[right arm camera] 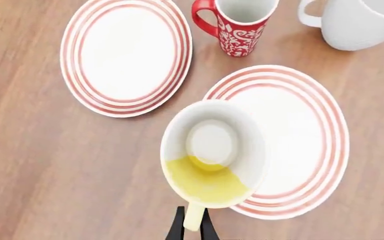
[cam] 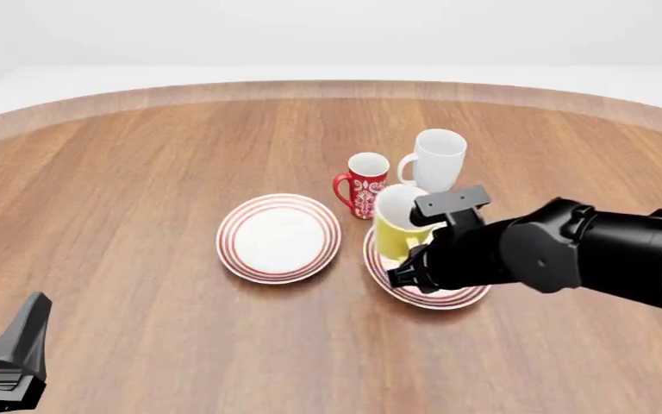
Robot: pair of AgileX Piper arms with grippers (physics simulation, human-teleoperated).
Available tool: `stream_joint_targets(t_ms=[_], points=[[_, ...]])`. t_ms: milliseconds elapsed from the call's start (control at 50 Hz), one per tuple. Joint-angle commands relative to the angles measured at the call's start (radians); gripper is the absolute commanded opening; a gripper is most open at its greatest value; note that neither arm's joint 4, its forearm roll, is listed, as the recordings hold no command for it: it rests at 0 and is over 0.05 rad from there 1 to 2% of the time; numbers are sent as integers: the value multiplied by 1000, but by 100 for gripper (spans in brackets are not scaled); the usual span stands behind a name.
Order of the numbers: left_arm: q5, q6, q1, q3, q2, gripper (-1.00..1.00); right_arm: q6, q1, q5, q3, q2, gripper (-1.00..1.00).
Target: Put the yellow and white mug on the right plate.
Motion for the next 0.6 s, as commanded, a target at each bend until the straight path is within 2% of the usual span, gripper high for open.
stream_joint_targets(t_ms=[20,340,480,600], points=[[0,0,0,0,0,100,-26,-51,-5,11,-8,-100],[0,0,0,0,0,100,-78,-181,-60,49,31,-100],[0,0,0,0,0,100,-95,-200,-79,41,51,-100],[0,0,0,0,0,100,-85,-186,-101,23,94,-100]])
